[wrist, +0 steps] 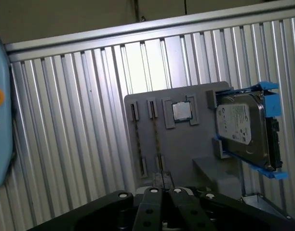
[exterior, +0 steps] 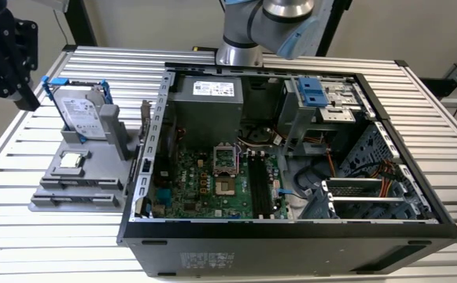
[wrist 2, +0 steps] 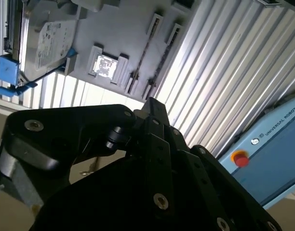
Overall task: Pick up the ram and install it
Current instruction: 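Pick up the ram and move it above insertion slot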
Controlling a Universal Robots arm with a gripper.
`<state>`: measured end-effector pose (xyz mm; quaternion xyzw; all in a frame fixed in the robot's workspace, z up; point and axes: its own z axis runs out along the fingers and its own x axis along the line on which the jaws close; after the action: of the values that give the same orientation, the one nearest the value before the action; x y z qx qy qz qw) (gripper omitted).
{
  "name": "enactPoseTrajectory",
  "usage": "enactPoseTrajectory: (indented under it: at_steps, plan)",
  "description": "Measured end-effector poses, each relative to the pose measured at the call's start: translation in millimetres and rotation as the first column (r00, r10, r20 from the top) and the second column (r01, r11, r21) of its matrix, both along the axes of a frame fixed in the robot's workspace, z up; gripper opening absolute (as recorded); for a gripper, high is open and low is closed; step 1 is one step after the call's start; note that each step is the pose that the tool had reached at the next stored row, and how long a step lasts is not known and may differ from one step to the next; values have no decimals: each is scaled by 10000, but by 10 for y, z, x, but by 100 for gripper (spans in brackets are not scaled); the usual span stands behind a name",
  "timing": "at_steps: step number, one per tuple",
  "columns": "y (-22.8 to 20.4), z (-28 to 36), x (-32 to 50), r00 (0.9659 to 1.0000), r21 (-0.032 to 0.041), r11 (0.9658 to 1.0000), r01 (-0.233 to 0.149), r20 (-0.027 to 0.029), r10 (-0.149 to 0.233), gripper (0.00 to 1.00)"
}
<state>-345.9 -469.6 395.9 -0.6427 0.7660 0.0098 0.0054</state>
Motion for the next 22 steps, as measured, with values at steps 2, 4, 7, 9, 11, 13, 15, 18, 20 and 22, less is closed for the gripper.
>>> enactPoseTrajectory:
  at_steps: [2, 4, 7, 9, 11, 13, 15, 18, 20, 22]
  plan:
    - [0, 0, 0, 10000, 101, 9999, -40, 1, 40, 0]
    - [0, 0, 0, 10000, 139, 9999, -98, 2, 98, 0]
    - [0, 0, 1, 9994, 139, 9993, -335, 21, 335, 0]
    - [0, 0, 1, 9976, 138, 9975, -697, 32, 697, 0]
    - [0, 0, 1, 9950, 137, 9949, -998, 49, 997, 0]
    - [0, 0, 1, 9922, 135, 9922, -1242, 64, 1241, 0]
    - [0, 0, 1, 9891, 134, 9890, -1471, 71, 1471, 0]
    - [0, 0, 0, 9868, 134, 9867, -1620, 70, 1619, 0]
    - [0, 0, 0, 9868, 135, 9867, -1621, 71, 1620, 0]
    - [0, 0, 0, 9867, 134, 9867, -1622, 71, 1622, 0]
